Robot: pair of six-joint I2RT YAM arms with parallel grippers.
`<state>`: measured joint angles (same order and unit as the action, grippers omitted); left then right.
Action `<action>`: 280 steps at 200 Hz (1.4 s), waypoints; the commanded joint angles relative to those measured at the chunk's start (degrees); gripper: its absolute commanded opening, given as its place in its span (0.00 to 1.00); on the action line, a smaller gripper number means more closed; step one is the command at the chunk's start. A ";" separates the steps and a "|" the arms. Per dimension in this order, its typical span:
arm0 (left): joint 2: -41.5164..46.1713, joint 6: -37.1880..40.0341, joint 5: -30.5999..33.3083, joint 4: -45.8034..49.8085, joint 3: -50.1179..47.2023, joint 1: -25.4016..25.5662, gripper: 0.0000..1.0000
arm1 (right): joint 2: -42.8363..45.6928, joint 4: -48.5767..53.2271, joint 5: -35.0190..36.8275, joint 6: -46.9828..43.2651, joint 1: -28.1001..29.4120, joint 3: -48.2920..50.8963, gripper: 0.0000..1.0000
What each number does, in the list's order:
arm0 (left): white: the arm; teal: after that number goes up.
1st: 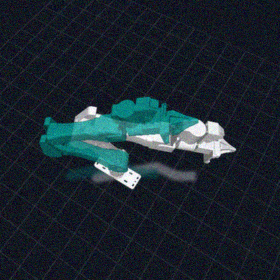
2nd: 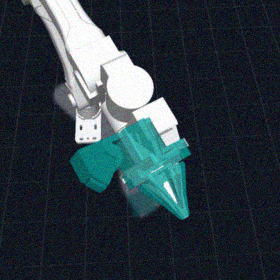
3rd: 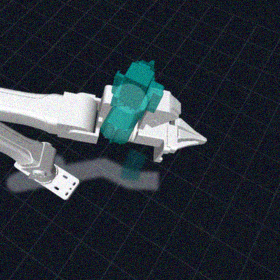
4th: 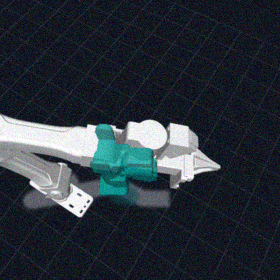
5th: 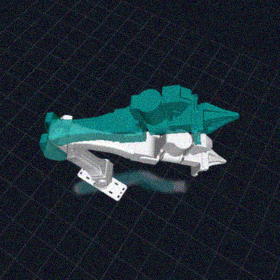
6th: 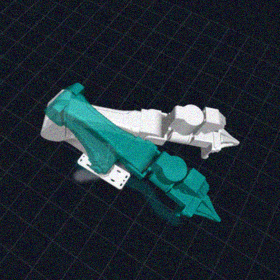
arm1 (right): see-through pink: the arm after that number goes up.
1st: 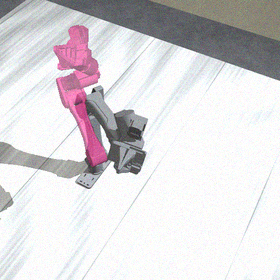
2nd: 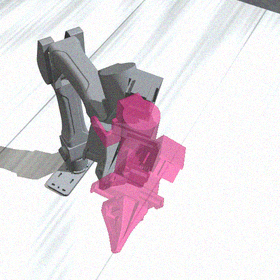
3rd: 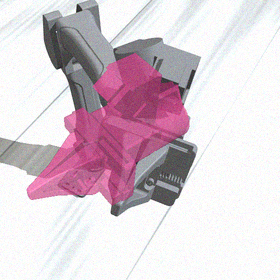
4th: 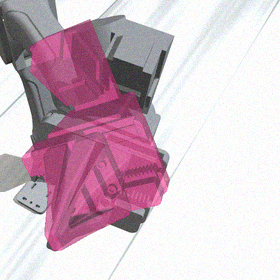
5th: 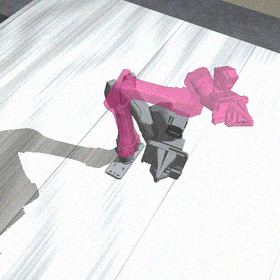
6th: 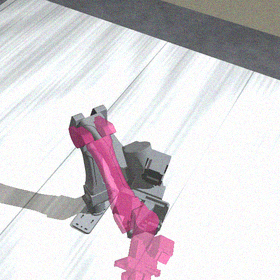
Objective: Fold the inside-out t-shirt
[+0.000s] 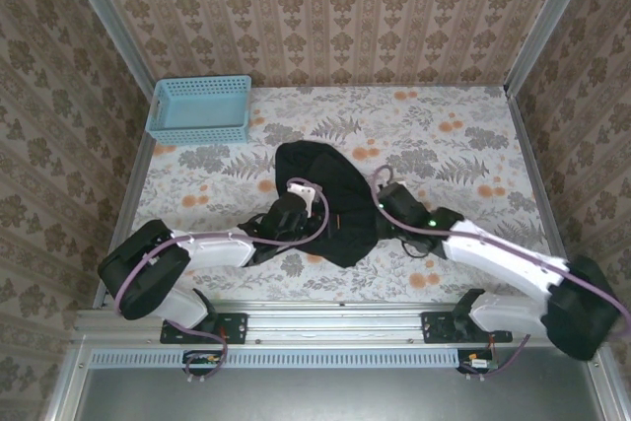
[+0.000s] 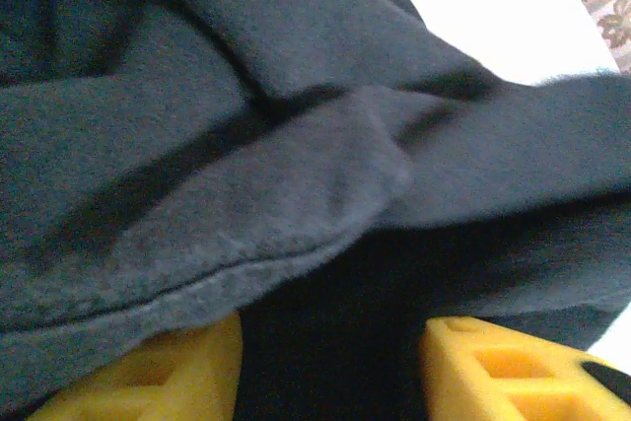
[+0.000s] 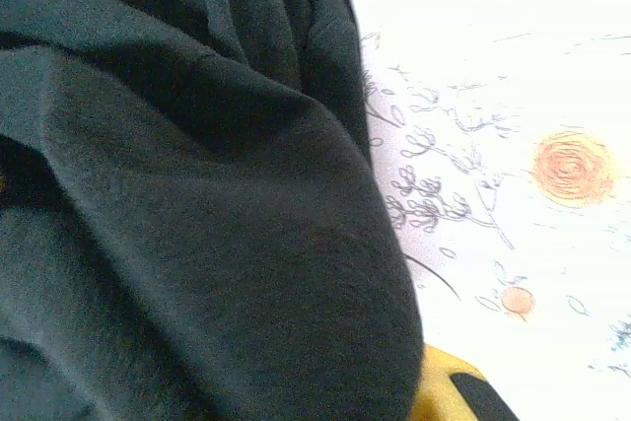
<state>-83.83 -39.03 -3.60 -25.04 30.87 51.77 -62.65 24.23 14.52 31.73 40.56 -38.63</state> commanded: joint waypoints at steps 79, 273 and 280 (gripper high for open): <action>-3.84 0.27 -2.30 3.28 5.78 -0.46 0.52 | 13.46 -1.96 -13.25 7.46 -17.18 12.18 0.19; -0.71 4.50 0.42 10.98 7.84 1.40 0.53 | -14.08 12.85 -6.85 -8.83 -33.92 -16.45 0.00; -0.76 4.66 -0.04 10.92 7.97 1.37 0.53 | -13.13 10.83 -10.40 -8.85 -33.80 -15.67 0.00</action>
<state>-86.21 -35.94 -3.81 -15.33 37.43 52.84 -77.28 34.65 7.79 24.08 6.66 -54.89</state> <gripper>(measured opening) 0.526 0.064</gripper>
